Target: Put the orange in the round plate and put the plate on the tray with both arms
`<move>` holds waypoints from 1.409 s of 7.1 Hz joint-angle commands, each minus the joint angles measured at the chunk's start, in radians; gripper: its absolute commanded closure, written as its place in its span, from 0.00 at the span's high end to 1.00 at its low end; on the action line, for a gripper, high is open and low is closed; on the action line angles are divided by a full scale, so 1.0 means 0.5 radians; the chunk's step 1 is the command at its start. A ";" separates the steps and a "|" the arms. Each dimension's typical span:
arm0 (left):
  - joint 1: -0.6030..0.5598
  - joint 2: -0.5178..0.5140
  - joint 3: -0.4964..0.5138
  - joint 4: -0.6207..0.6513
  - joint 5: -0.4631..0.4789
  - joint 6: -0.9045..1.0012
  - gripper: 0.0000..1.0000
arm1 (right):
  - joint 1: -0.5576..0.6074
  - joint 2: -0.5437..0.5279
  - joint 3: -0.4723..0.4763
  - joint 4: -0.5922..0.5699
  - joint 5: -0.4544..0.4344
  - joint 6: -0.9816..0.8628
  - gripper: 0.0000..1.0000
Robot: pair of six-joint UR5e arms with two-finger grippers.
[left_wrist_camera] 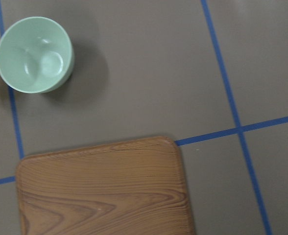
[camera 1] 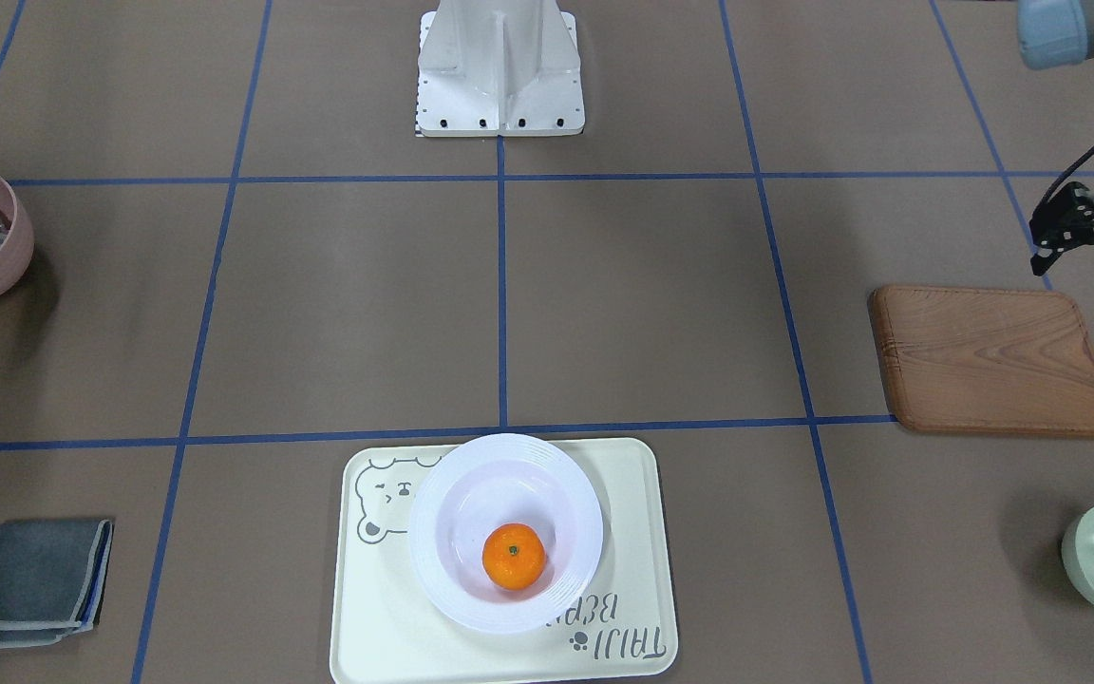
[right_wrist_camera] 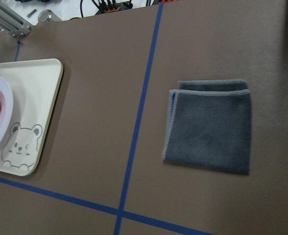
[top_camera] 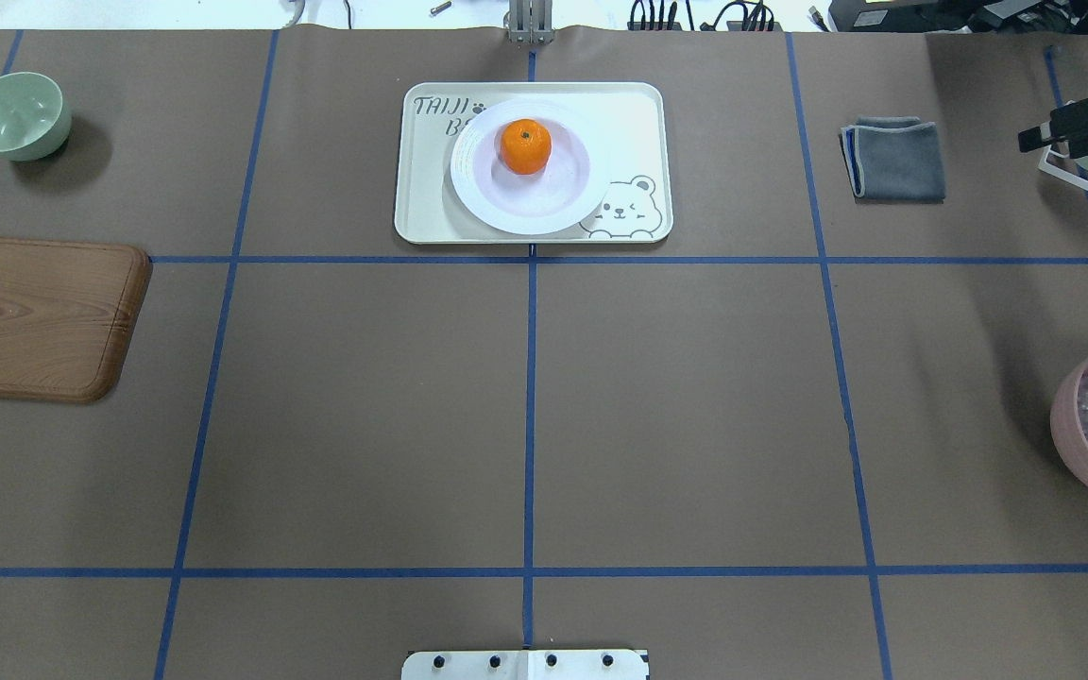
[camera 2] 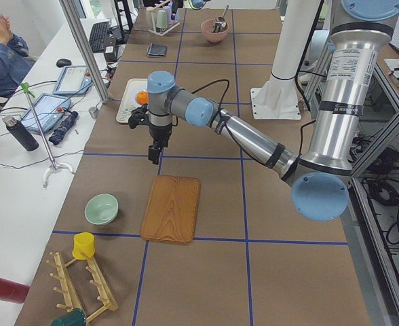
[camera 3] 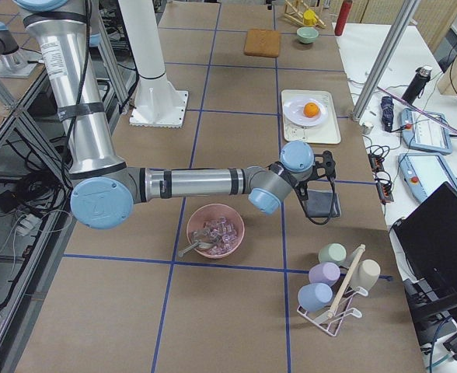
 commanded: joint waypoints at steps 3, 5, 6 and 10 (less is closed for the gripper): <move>-0.264 0.118 0.121 0.023 -0.004 0.358 0.97 | 0.231 -0.106 0.048 -0.881 -0.339 -1.220 1.00; -0.320 0.115 0.167 0.100 -0.010 0.398 0.98 | 0.274 0.053 0.320 -1.821 -0.550 -1.700 1.00; -0.366 0.115 0.237 0.097 -0.113 0.407 0.97 | 0.320 0.194 0.388 -2.176 -0.582 -1.866 1.00; -0.428 0.109 0.473 0.100 -0.390 0.665 0.98 | 0.323 -0.004 0.664 -2.369 -0.521 -1.902 1.00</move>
